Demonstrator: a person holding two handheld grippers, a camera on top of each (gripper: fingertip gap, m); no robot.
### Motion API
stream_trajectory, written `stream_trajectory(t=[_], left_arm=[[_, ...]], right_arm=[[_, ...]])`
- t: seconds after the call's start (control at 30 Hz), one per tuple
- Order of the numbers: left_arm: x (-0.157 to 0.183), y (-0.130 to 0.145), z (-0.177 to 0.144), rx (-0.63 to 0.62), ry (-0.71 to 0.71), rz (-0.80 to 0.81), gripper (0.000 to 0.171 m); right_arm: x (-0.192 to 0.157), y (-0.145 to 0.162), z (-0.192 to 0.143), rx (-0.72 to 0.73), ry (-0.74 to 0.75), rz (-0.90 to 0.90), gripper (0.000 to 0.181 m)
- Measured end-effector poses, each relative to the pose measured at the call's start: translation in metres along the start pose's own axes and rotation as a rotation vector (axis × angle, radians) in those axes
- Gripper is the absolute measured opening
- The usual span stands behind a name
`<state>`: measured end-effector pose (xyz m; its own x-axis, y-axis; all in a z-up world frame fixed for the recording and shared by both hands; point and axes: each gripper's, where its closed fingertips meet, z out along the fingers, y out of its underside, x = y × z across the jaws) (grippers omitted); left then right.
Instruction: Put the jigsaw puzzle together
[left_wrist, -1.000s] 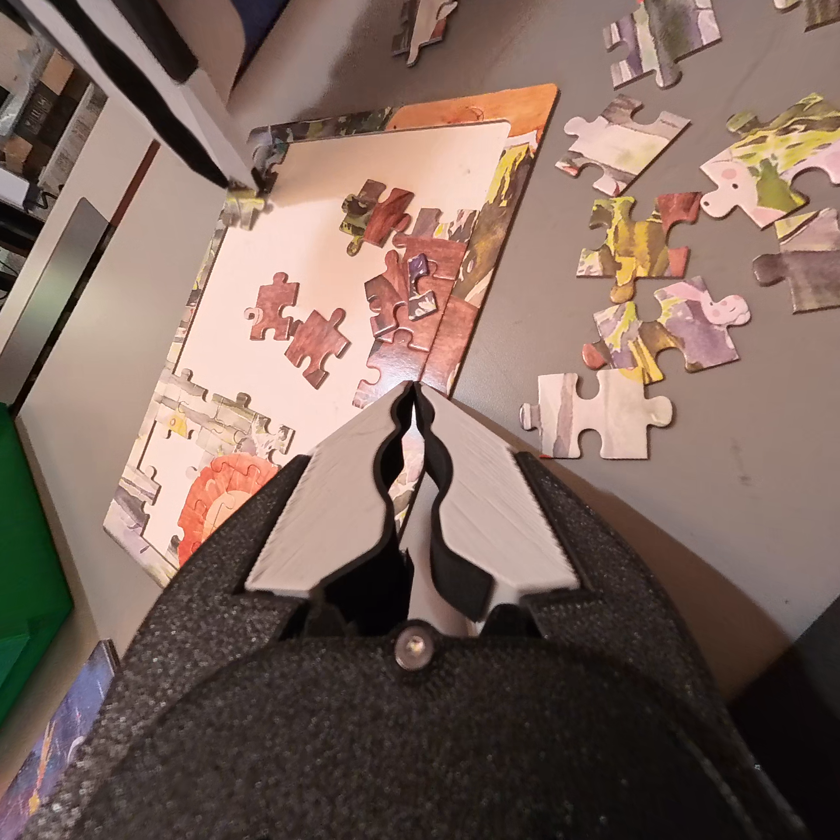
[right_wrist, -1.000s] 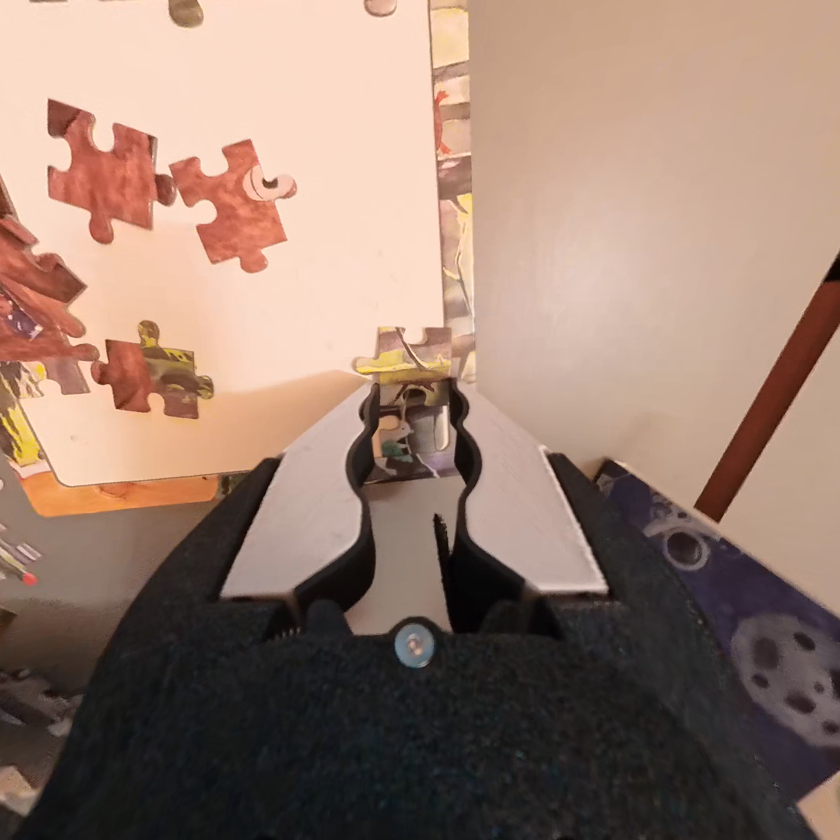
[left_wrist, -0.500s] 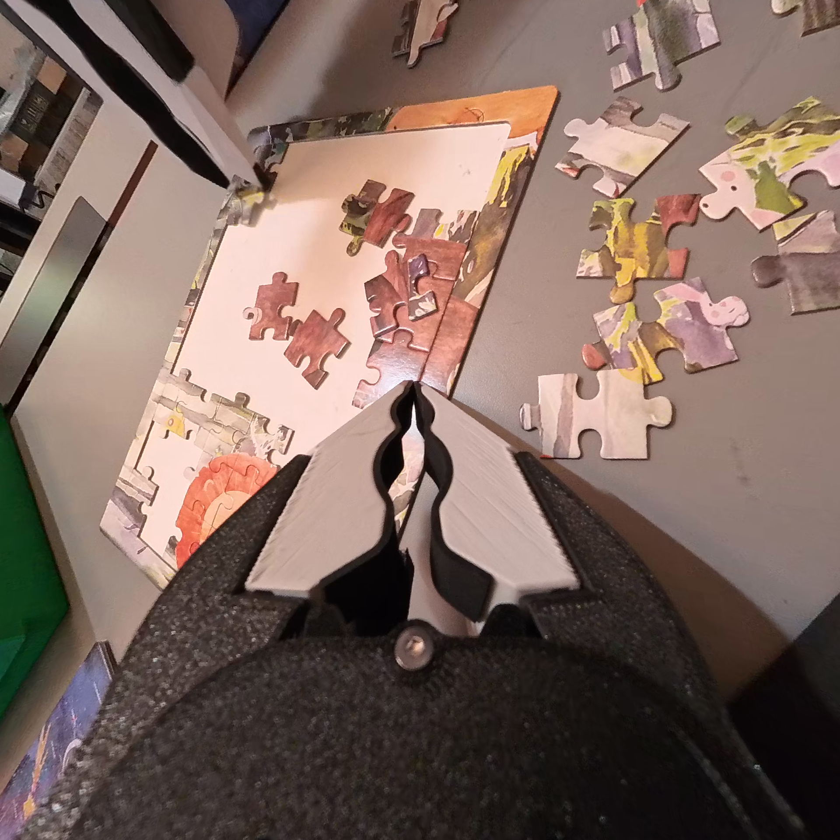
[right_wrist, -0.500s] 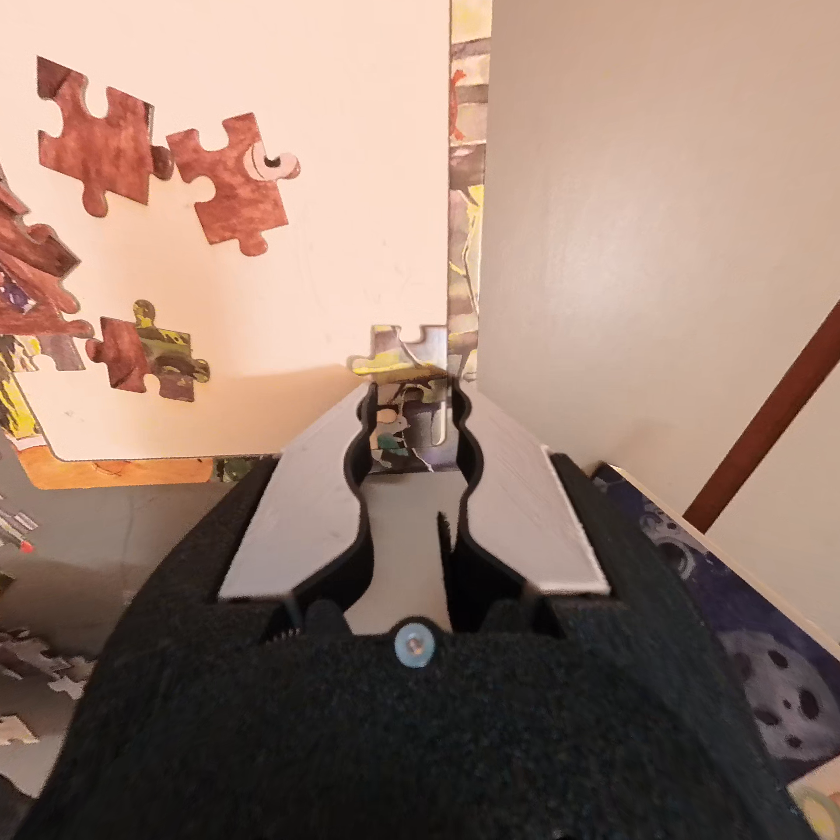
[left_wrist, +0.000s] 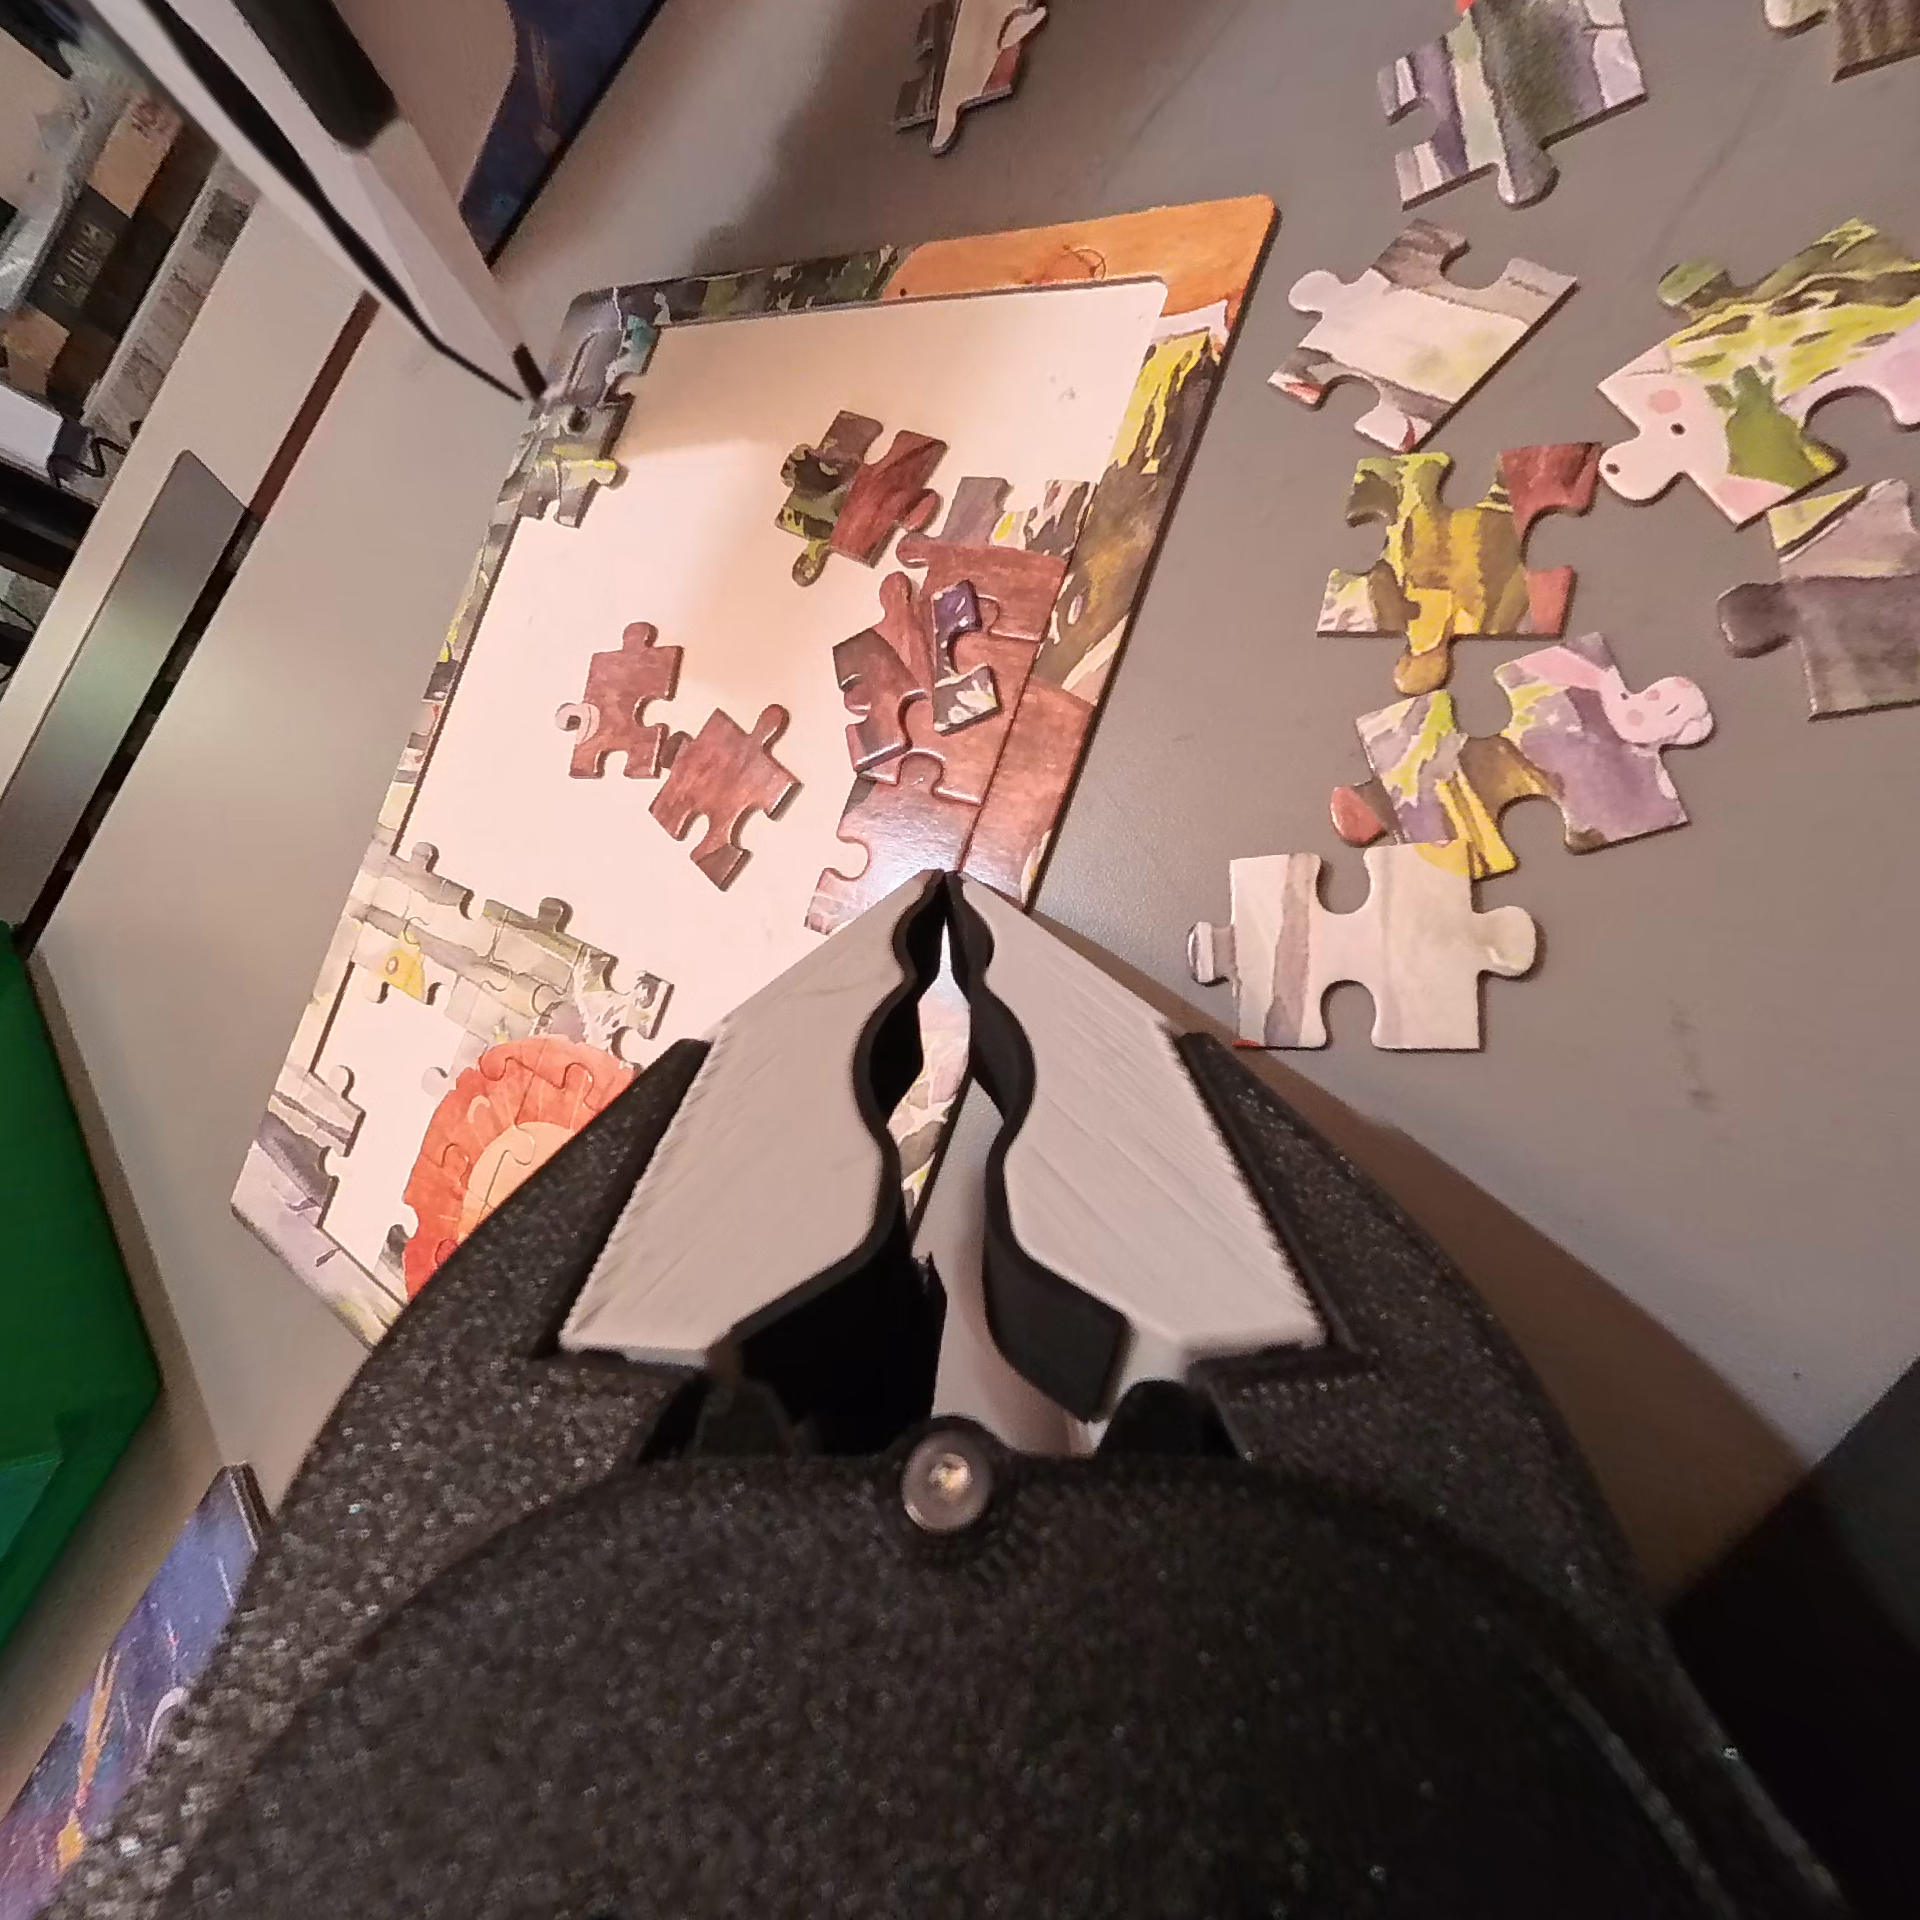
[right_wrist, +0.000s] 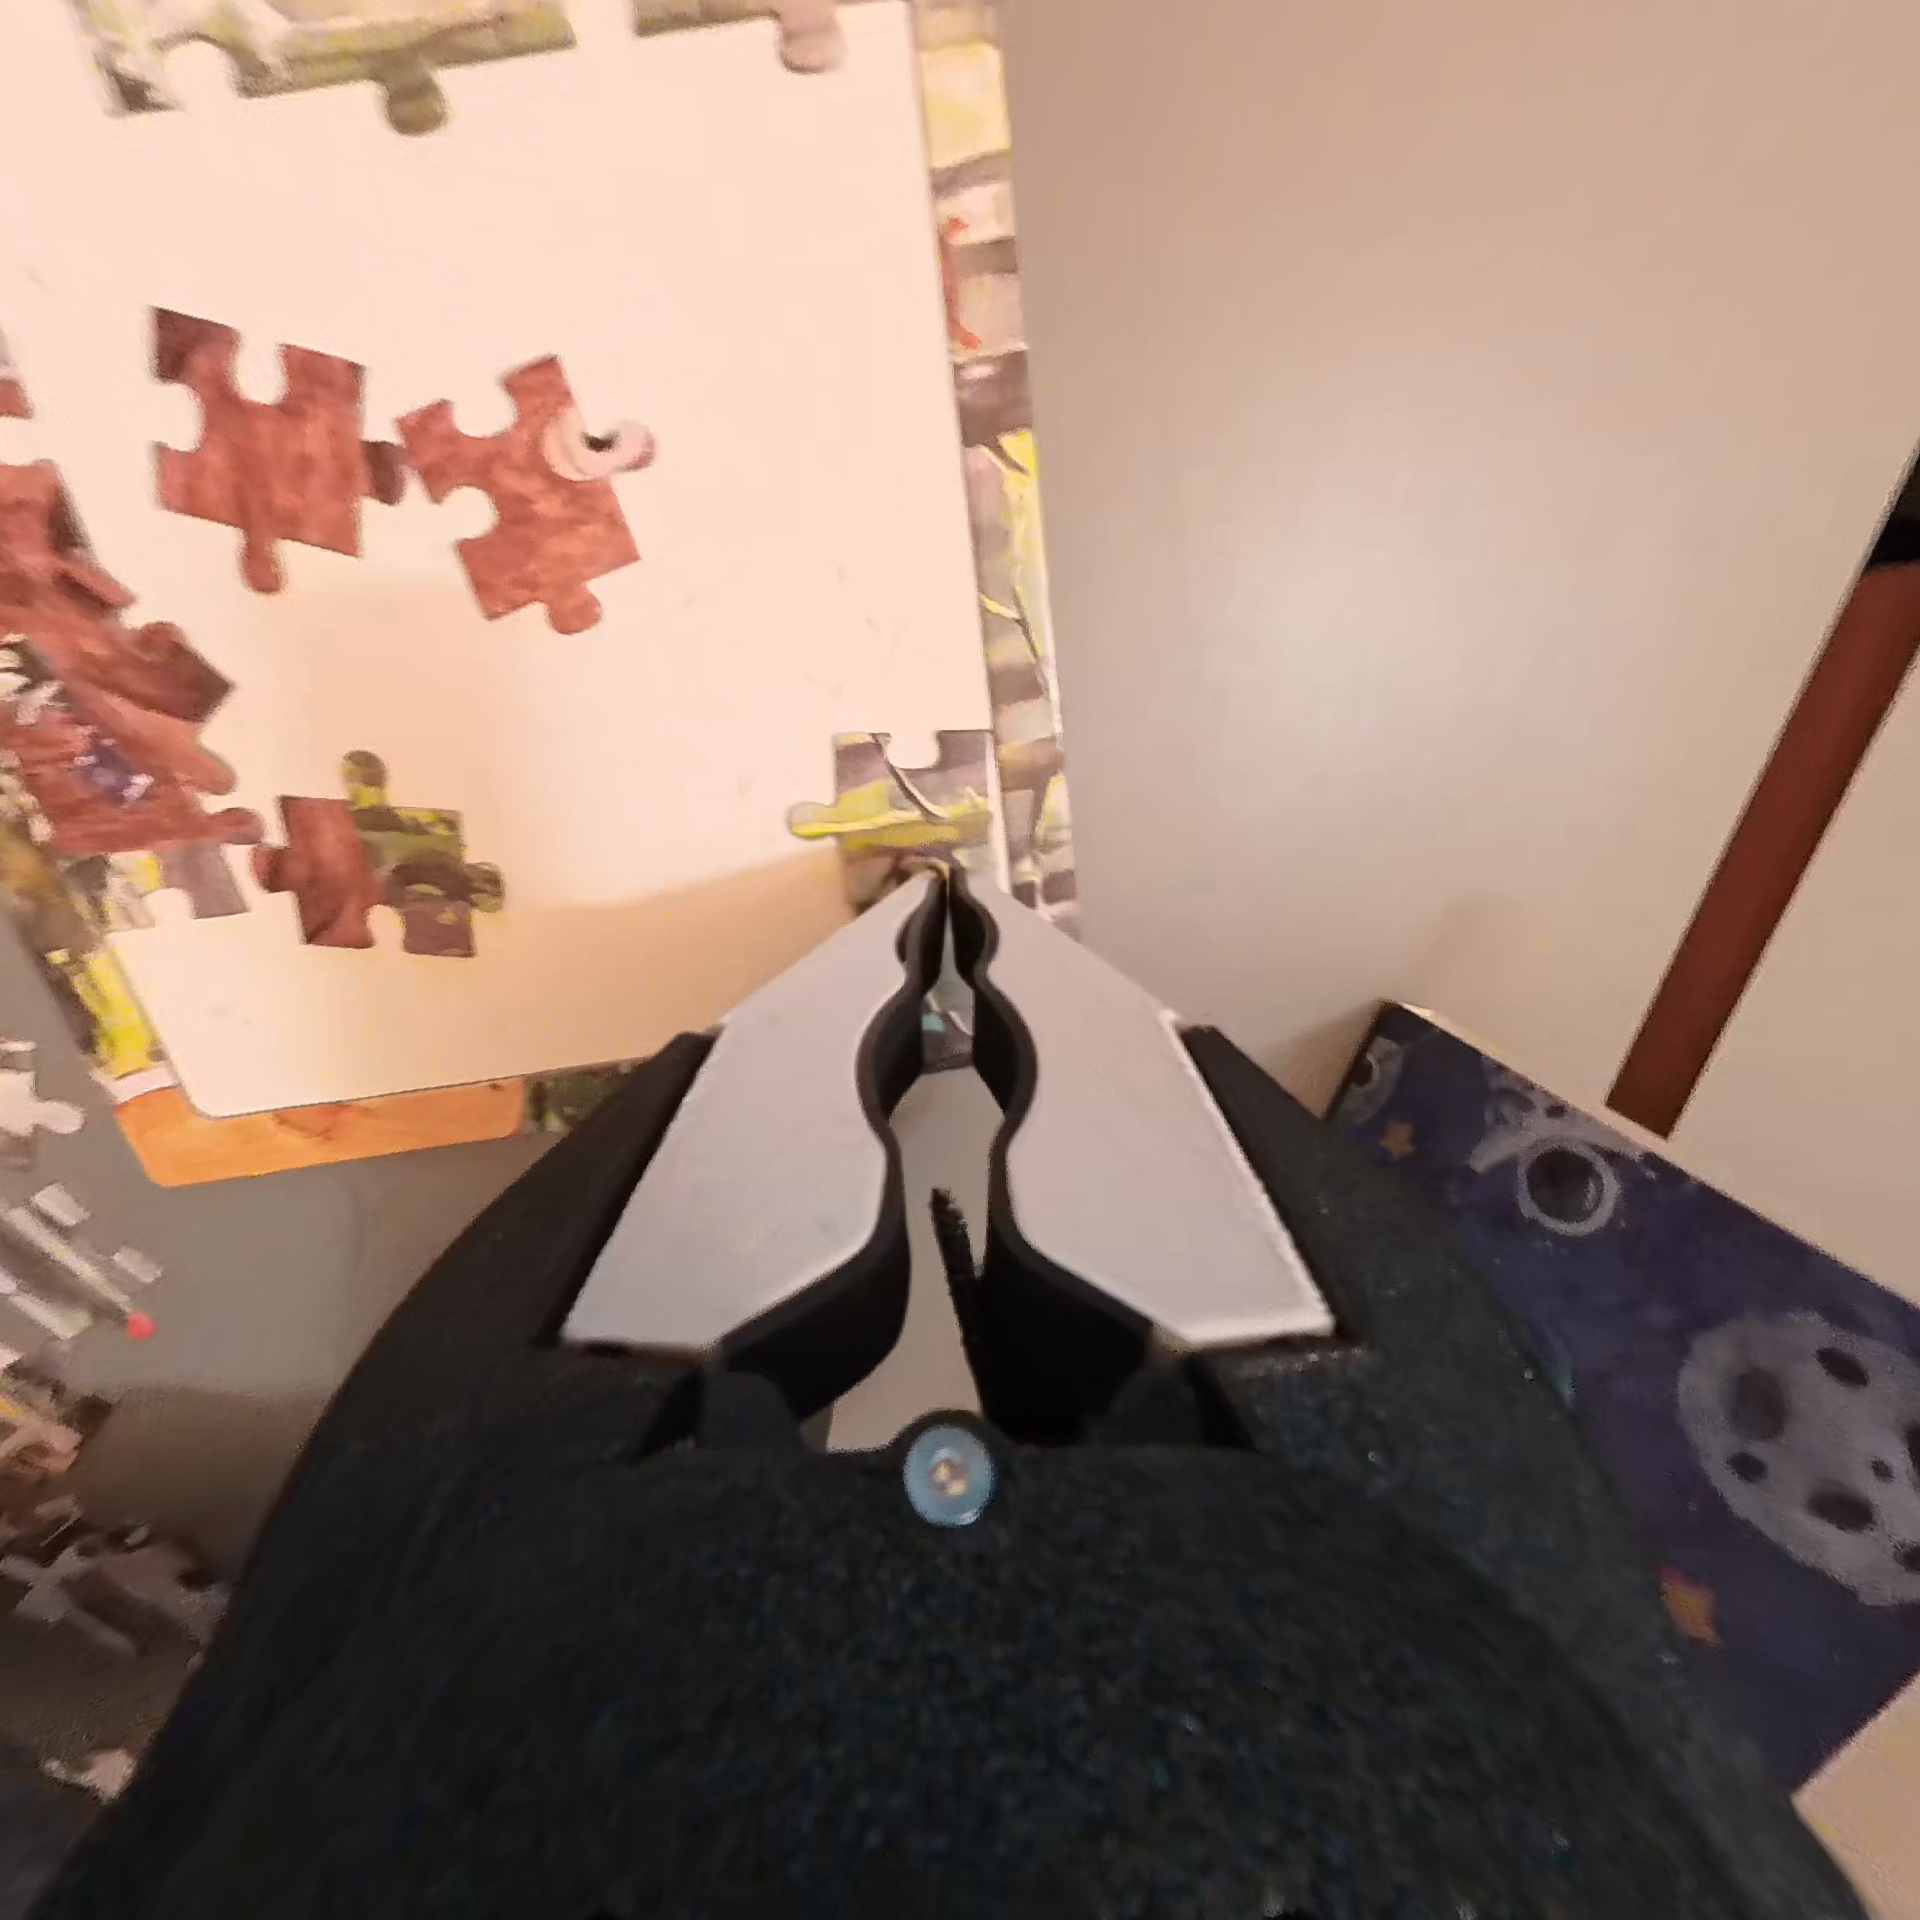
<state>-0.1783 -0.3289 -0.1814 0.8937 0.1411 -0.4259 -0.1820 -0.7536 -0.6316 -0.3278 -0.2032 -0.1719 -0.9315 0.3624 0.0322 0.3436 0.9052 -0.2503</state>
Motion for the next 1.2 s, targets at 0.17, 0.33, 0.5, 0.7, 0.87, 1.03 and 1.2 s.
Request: stream_trajectory(t=[0.17,0.33,0.5,0.7,0.87,1.03,1.2], left_arm=[[0.0,0.0,0.0,0.0,-0.002,0.003,0.0],[0.0,0.0,0.0,0.0,-0.001,0.001,0.0],[0.0,0.0,0.0,0.0,-0.001,0.001,0.0],[0.0,0.0,0.0,0.0,-0.001,0.001,0.0],[0.0,0.0,0.0,0.0,-0.001,0.001,0.0],[0.0,0.0,0.0,0.0,0.0,0.001,0.0],[0.0,0.0,0.0,0.001,0.002,-0.002,0.0]], right_arm=[[0.006,0.003,0.01,0.009,0.041,-0.001,0.0],[0.011,0.002,0.009,-0.004,0.067,-0.001,0.0],[0.002,-0.004,0.006,0.008,0.075,-0.01,0.0],[-0.008,-0.007,0.013,0.043,0.042,0.043,0.0],[-0.008,-0.009,0.013,0.07,0.013,0.138,0.0],[-0.009,-0.008,0.011,0.08,0.0,0.221,0.0],[-0.011,-0.001,-0.011,0.178,0.077,0.284,0.0]])
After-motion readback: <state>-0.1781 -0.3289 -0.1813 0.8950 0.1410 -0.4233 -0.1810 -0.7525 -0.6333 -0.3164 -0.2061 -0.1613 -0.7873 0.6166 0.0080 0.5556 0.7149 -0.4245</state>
